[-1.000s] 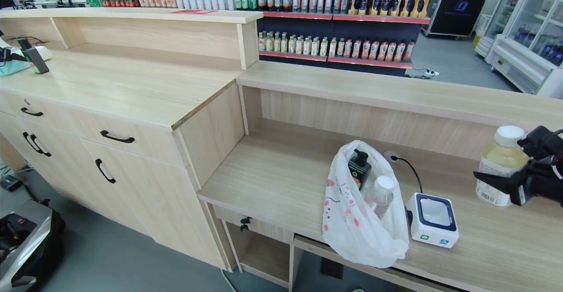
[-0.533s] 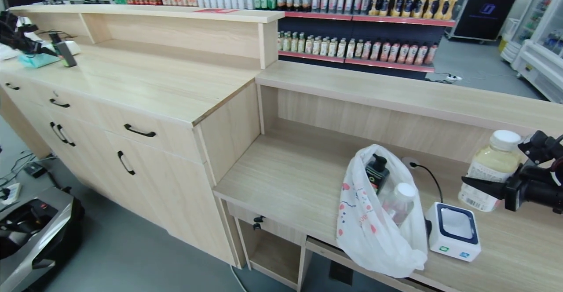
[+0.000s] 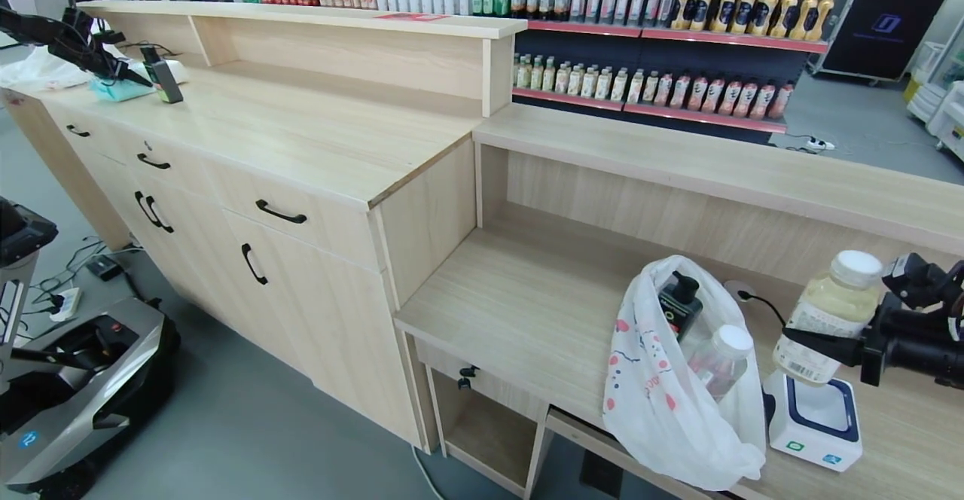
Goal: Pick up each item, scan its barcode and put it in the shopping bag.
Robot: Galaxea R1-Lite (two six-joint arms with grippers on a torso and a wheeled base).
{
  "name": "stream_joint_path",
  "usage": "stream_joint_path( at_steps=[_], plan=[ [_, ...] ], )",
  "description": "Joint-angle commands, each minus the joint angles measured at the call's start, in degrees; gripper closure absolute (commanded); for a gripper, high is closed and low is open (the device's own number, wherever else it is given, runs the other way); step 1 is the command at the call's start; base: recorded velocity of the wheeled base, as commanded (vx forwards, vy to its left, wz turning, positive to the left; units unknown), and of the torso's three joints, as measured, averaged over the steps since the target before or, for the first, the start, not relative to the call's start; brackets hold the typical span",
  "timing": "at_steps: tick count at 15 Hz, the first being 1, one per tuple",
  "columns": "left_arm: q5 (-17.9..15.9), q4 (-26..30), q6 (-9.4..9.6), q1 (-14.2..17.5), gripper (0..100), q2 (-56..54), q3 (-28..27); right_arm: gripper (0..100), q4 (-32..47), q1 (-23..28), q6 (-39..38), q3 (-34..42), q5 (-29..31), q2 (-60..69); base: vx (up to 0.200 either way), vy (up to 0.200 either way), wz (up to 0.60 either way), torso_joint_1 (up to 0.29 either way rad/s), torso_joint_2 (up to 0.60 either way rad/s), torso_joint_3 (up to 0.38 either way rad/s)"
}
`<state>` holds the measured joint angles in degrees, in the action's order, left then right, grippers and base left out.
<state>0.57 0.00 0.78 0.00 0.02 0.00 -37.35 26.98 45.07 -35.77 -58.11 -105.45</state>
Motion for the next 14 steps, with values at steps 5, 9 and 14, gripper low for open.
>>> stream_joint_path(
  at_steps=[5,9,14],
  plan=[
    [0.04,0.0,-0.08,0.0,100,-0.02,0.0,100,1.05,-0.08,8.28,-0.53,-7.37,-9.42,0.0,0.0,0.0,0.0,0.0,0.0],
    [0.04,0.0,0.01,0.0,100,-0.02,0.0,100,0.44,0.09,8.37,-2.9,-9.91,-13.29,0.0,0.0,0.0,0.0,0.0,0.0],
    [0.04,0.0,0.01,0.0,100,-0.02,0.0,100,0.53,-0.17,8.37,-4.14,-13.08,-16.1,0.0,0.0,0.0,0.0,0.0,0.0]
  ],
)
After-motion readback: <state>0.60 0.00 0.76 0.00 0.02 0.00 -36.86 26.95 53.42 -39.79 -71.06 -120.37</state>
